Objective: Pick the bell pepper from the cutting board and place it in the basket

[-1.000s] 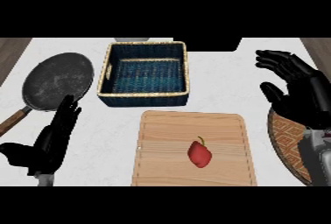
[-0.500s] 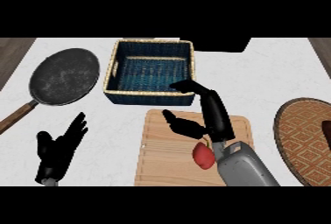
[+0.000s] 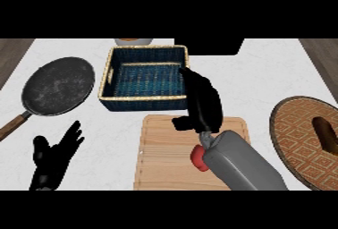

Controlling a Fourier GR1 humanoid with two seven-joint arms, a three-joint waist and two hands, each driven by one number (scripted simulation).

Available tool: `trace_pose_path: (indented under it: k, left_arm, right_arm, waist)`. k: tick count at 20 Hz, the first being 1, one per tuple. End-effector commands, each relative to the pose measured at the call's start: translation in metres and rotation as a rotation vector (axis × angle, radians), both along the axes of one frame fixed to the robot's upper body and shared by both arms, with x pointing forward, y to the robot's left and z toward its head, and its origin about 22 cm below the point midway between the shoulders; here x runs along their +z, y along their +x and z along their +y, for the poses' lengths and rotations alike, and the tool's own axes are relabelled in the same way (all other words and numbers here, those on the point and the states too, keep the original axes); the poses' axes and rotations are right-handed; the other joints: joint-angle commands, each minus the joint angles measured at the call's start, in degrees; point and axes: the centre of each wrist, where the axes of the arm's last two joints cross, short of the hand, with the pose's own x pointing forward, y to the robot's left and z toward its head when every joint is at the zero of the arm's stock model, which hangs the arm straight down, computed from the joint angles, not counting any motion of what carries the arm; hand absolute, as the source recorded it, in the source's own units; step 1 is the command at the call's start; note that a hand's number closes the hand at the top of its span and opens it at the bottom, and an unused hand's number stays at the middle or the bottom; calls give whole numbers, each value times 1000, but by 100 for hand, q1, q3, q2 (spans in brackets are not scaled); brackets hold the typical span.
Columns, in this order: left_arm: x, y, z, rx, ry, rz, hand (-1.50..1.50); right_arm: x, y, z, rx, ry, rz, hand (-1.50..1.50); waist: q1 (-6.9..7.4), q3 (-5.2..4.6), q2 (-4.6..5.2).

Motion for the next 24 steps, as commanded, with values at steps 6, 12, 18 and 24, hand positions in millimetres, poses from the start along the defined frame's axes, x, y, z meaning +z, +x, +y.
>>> trace_pose_path:
  k: [6,12,18,24]
  left_arm:
    - [-20,-18,-3,40,-9,134,0]
    - [-19,-20,6,51,-6,128,0]
    - [-19,-26,11,67,6,122,0]
    - [-17,-26,7,49,0,121,0]
  right_arm:
    - [101,-12,69,-129,-401,124,-150]
    - [116,-9,66,-110,-493,388,-150]
    - [124,-4,66,-121,-555,475,-150]
    - [144,-11,65,-93,-528,494,-150]
  waist:
    - [-139,-29,-24]
    - [-193,-24,-2]
    - [-188,-22,-5]
    - [-197,-9,6]
